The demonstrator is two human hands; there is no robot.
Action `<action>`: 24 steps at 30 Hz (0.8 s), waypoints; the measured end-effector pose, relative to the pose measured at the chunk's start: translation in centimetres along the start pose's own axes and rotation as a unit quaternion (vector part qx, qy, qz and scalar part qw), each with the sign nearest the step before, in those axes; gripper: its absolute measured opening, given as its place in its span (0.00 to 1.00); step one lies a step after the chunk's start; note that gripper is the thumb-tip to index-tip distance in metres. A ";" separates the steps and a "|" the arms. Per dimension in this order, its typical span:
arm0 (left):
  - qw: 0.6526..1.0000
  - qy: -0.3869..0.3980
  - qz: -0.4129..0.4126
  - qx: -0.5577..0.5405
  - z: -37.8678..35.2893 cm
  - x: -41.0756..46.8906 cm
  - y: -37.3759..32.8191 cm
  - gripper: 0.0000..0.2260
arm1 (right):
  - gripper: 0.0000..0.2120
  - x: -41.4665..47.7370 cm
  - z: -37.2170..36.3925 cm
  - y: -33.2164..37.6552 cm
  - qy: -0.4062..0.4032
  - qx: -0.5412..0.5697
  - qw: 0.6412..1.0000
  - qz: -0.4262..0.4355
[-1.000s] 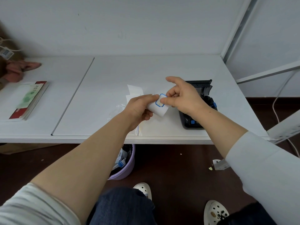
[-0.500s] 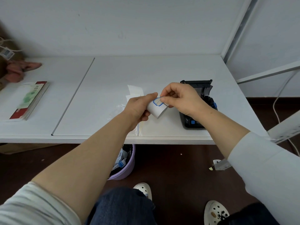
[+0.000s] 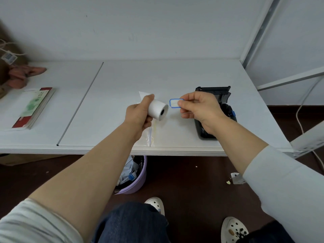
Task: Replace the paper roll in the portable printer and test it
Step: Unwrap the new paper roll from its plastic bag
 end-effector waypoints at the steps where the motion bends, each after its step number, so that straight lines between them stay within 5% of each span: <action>1: 1.000 -0.022 0.003 -0.019 0.7 0.1 -0.1 0.15 | 0.08 0.0 -0.2 -0.3 -0.004 -0.005 1.000 -0.012; 6: 0.995 -0.081 0.019 -0.061 3.8 0.6 0.3 0.15 | 0.09 0.0 -3.2 -1.6 0.033 -0.067 0.996 -0.045; 15: 0.993 -0.042 0.040 -0.106 5.2 1.9 2.0 0.13 | 0.13 1.2 -9.1 -4.0 0.119 -0.287 0.950 -0.016; 19: 0.992 -0.033 0.040 -0.112 5.4 2.2 1.9 0.13 | 0.03 1.2 -9.7 -5.0 0.124 -0.386 0.914 -0.007; 24: 0.993 -0.023 0.043 -0.103 5.1 2.2 1.9 0.12 | 0.22 0.8 -9.5 -5.2 0.096 -0.472 0.876 -0.010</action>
Point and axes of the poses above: each hand's wrist, its own x-axis towards the middle knuckle, its own z-axis out of the back of the hand, y = z × x, the point moved 5 cm from there along x, towards the middle knuckle, and after that the axes turned 5 degrees about z, right-handed, at the moved point
